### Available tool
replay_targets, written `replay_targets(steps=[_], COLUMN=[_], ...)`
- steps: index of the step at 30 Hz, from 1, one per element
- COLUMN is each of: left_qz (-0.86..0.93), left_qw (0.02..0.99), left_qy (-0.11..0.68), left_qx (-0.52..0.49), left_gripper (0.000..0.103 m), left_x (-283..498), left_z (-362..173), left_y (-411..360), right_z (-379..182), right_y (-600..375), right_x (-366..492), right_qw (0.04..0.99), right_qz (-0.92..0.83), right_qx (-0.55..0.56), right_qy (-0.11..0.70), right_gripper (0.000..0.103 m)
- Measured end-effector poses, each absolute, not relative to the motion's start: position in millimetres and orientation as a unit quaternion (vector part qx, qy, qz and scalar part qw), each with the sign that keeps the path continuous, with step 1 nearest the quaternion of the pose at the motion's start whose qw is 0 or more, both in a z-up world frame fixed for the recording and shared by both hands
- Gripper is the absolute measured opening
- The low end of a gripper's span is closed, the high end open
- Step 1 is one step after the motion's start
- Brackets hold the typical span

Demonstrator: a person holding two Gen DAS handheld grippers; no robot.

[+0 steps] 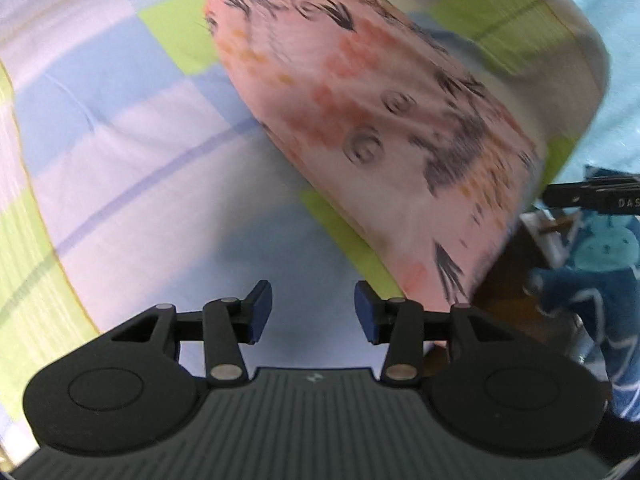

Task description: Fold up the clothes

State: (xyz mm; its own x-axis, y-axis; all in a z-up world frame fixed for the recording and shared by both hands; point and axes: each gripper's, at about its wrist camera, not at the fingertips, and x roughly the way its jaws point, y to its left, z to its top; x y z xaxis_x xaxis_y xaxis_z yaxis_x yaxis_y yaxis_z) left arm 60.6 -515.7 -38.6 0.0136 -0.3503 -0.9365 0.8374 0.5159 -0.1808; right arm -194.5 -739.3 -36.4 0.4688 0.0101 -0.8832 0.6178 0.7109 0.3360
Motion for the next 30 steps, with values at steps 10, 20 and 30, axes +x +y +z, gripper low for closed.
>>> replay_targets(steps=[10, 20, 30], left_qz=[-0.585, -0.628, -0.598], left_qw=[0.686, 0.708, 0.737], left_qy=[0.354, 0.222, 0.187], left_qx=[0.248, 0.234, 0.254], left_gripper=[0.04, 0.04, 0.043], left_x=[36, 33, -6], left_z=[-73, -93, -72], left_y=[-479, -466, -439], right_z=[-36, -58, -24], right_y=[-664, -629, -541], right_x=[-158, -118, -156], right_qw=[0.863, 0.934, 0.931], right_qz=[-0.136, -0.13, -0.103], right_qx=[0.211, 0.057, -0.111], right_qy=[0.439, 0.327, 0.331], right_gripper=[0.035, 0.037, 0.043])
